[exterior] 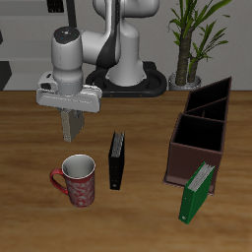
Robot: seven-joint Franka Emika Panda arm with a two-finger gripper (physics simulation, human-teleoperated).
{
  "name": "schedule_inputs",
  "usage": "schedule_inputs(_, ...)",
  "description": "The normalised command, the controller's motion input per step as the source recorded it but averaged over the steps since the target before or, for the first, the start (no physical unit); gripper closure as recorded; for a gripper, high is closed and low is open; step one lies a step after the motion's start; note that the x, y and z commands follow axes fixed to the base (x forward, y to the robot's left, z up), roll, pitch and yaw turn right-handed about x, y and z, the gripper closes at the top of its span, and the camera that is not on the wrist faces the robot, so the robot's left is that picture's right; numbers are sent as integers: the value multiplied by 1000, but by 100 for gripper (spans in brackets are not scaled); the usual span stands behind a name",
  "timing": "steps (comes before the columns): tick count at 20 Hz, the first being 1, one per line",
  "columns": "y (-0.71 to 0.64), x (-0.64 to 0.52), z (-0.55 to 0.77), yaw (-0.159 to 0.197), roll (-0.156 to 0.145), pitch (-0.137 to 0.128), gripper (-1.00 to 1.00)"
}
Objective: Place the yellow book into the left desk caddy's back compartment
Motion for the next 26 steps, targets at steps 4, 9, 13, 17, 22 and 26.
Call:
schedule_inputs(4,185,-60,466,18,3,-55,100)
schedule_inputs(9,284,-127,694,-17,10,-72,100)
schedule_inputs(13,252,-83,370,-18,-27,-38,100)
schedule_inputs(17,416,-149,390,-28,-30,-38,100)
schedule_inputs(22,540,-175,258,-34,39,-21,100)
schedule_inputs(26,382,-87,92,-50,-1,-6,100)
